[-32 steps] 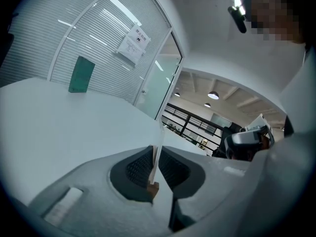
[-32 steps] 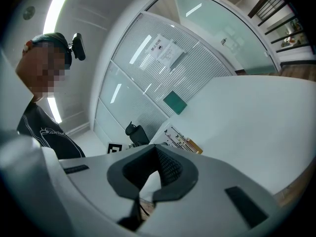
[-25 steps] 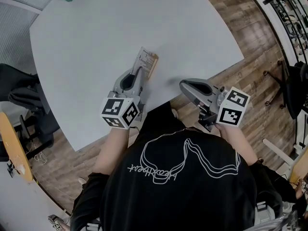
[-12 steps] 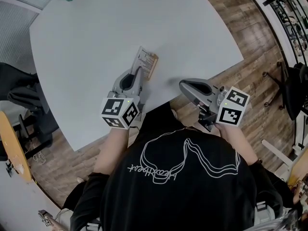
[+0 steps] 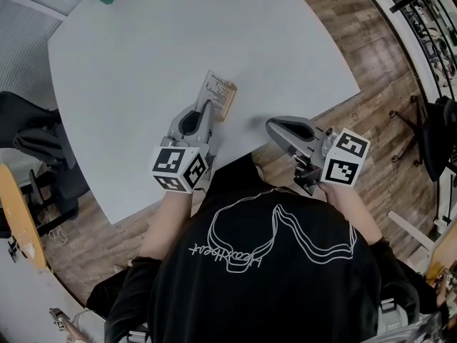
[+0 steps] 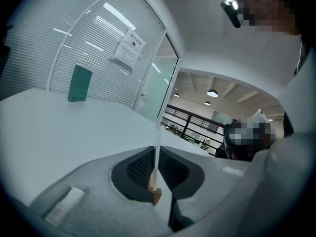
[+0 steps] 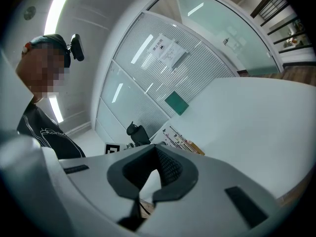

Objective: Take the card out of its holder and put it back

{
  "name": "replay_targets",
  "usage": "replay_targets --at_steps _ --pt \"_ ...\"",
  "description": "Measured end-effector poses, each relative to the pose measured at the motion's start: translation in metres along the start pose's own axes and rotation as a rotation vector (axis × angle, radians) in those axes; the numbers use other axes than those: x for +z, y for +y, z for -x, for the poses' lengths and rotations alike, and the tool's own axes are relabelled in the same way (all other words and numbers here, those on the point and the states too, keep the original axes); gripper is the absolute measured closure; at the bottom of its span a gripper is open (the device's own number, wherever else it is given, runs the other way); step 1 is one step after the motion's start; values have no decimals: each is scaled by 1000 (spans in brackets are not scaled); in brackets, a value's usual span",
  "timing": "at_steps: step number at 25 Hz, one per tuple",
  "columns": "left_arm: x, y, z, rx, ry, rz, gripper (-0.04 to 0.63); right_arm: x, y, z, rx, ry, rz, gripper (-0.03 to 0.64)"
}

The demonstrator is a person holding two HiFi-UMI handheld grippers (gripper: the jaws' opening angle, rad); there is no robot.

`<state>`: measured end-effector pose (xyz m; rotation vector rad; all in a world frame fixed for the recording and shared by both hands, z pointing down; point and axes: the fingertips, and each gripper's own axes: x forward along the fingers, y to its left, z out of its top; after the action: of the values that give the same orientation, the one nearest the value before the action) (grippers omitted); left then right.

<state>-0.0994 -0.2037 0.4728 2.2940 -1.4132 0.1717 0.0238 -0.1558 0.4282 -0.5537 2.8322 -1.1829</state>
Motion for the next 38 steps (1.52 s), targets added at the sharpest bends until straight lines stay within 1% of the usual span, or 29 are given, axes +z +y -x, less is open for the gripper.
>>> replay_targets --at_steps 13,21,24,27,30,34,38 --pt "28 2 15 8 -44 -17 568 18 17 -6 19 -24 41 607" --pt "51 0 38 21 -91 -27 569 33 31 -3 5 -58 92 607" --pt "58 -9 52 25 -100 -7 569 40 41 3 9 -71 118 607" --pt "64 -21 68 5 -111 26 569 44 53 6 17 -70 153 607" --pt "70 -35 87 -20 -123 32 569 46 67 8 33 -74 186 607" --pt "75 -62 111 -73 -133 46 569 39 85 16 52 -77 211 607" --pt "74 -84 131 -92 -145 43 569 28 100 24 60 -66 238 607"
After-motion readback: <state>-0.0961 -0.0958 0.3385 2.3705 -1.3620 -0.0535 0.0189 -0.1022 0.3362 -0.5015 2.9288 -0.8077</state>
